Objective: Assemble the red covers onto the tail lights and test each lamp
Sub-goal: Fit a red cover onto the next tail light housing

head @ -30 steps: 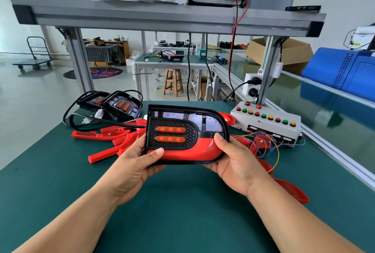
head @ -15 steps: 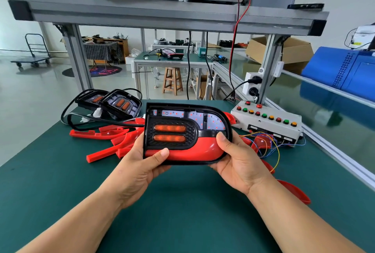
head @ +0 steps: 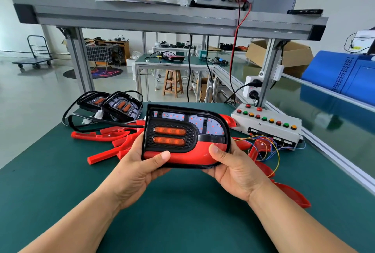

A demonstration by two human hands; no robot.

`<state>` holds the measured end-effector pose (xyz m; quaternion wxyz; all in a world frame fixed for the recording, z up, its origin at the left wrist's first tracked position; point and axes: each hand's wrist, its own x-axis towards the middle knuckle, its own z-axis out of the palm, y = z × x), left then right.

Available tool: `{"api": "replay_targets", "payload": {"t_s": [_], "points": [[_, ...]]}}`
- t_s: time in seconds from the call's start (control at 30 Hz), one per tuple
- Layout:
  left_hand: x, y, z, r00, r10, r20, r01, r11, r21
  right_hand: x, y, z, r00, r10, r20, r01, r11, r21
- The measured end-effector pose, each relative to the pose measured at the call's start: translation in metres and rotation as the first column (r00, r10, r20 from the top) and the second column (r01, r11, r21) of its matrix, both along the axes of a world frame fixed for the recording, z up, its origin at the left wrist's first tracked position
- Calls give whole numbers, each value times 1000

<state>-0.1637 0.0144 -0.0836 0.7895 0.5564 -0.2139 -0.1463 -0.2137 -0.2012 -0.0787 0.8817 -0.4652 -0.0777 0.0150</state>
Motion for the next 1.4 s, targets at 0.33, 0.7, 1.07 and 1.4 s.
{"api": "replay_targets", "payload": {"t_s": [0.33, 0.7, 1.07, 1.4], "points": [[1, -6, -3, 997, 66, 34, -65, 998, -10, 2, 4, 1, 998, -68, 7, 68, 998, -8], [5, 1, 0, 998, -59, -35, 59, 998, 1, 3, 1, -1, 995, -87, -39, 86, 996, -6], [8, 5, 3, 998, -37, -44, 38, 999, 7, 4, -2, -1, 994, -106, -34, 106, 994, 3], [35, 44, 18, 860, 389, 331, -491, 808, 325, 6, -11, 4, 975, -200, -96, 207, 976, 71]]}}
